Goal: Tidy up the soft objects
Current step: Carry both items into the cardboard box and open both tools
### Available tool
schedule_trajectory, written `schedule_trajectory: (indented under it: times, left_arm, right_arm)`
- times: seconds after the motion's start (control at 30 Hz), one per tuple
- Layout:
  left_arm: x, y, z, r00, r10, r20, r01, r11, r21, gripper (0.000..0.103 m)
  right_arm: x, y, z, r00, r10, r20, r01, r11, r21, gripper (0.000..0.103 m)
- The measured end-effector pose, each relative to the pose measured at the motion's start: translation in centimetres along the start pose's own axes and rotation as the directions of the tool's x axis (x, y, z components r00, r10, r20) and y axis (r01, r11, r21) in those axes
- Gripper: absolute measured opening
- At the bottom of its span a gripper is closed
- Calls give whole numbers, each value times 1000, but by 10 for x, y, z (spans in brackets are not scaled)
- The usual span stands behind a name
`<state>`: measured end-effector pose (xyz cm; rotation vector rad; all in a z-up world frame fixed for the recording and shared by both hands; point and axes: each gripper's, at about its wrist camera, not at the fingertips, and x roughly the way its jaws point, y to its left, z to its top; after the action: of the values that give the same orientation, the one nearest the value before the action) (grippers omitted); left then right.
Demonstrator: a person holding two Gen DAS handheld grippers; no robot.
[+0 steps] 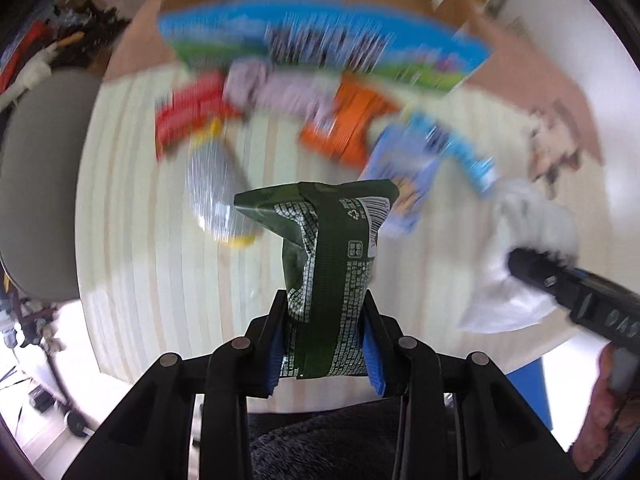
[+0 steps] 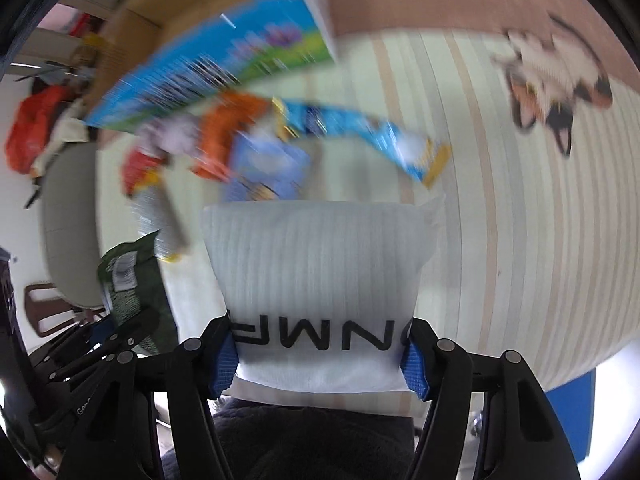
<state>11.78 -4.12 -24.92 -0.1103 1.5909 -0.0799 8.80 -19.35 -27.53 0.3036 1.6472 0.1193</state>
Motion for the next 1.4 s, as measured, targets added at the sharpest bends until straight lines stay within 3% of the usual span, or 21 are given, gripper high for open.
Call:
schedule_trajectory:
  times: [0.1,0.17,0.3,0.47,0.63,0.8,1.0,1.1,1.13,1.17,1.27,1.3,1.33,1.37,1.4]
  left_arm:
    - [-37,-8,27,997,-35,66,33,999,21,30]
    - [-55,-15,65,993,-34,115,28,998,55,30]
    - [-69,-5,138,987,-25,161,10,996,89,29]
    - [-51,24,245,995,-55,86,48,996,79,26]
    - [12,32,332,998,-55,-13,56,996,72,25]
    - [74,36,376,993,-27,-111,37,996,85,25]
    - [106,35,395,988,-2,-156,18,995,97,25]
    - [103,42,401,987,-5,-161,15,998,61,26]
    - [102,44,401,987,-7,-159,15,999,46,26]
    - [97,47,400,988,-16,-153,21,999,32,28]
    - [77,47,395,994,20,-105,-14,998,56,37]
    - [71,47,395,996,32,-87,-27,998,62,58]
    - [61,46,390,997,50,-60,-46,996,76,72]
    - [52,46,385,997,68,-35,-65,995,81,97]
    - [44,46,381,997,79,-5,-78,993,85,100]
  right_arm:
    - [-49,16,25,997,43,61,-41,998,-38,68]
    - [-86,23,57,993,67,96,-61,996,-59,68]
    - [-107,53,118,983,48,175,-34,996,-84,68]
    - [-94,84,211,979,-4,203,15,998,-54,68]
    - [-47,106,302,983,-69,169,78,996,-46,68]
    - [12,108,366,979,-163,123,169,985,-41,68]
    - [63,102,409,976,-208,56,212,975,-70,69]
    - [72,97,419,978,-208,35,210,976,-58,81]
    - [71,95,419,979,-201,39,203,978,-53,91]
    - [66,93,418,982,-182,51,184,982,-42,98]
    - [50,93,411,984,-162,74,165,985,-40,101]
    - [42,94,406,982,-169,85,173,984,-44,102]
    - [38,93,406,980,-176,90,181,982,-46,103]
    - [30,96,400,978,-183,100,189,980,-54,103]
    - [23,98,394,975,-192,111,200,977,-67,103]
